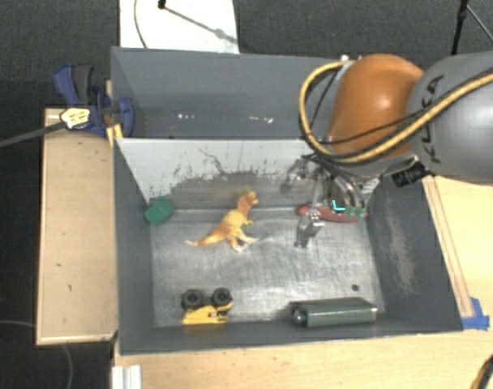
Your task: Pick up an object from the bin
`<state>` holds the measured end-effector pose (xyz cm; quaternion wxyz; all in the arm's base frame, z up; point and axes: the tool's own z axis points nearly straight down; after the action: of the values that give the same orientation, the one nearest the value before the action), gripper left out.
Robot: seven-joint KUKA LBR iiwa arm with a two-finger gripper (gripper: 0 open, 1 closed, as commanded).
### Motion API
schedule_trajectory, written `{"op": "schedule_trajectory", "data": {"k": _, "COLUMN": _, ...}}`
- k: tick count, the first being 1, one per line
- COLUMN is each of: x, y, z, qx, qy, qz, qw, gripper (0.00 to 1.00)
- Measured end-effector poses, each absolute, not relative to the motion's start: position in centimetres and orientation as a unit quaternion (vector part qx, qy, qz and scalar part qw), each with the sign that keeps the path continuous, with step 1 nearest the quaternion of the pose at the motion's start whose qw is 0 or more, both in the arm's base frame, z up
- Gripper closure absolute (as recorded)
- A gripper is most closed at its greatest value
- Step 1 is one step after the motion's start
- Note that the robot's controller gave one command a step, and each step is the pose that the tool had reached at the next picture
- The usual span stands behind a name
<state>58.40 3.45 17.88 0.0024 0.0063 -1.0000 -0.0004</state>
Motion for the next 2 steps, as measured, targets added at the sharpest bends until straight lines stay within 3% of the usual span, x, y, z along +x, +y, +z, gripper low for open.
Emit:
{"op": "schedule_trajectory", "data": {"k": 1, "x": 58.6, "y": 3.4, "z": 18.3, "qx": 0.006, "qy": -1.000, "qz": -0.001, "qw": -0.002, "gripper": 0.00}}
{"op": "schedule_trajectory", "data": {"k": 2, "x": 58.2, "y": 6.3, "z": 17.2, "qx": 0.009, "qy": -1.000, "qz": 0.000, "qw": -0.001, "gripper": 0.00}}
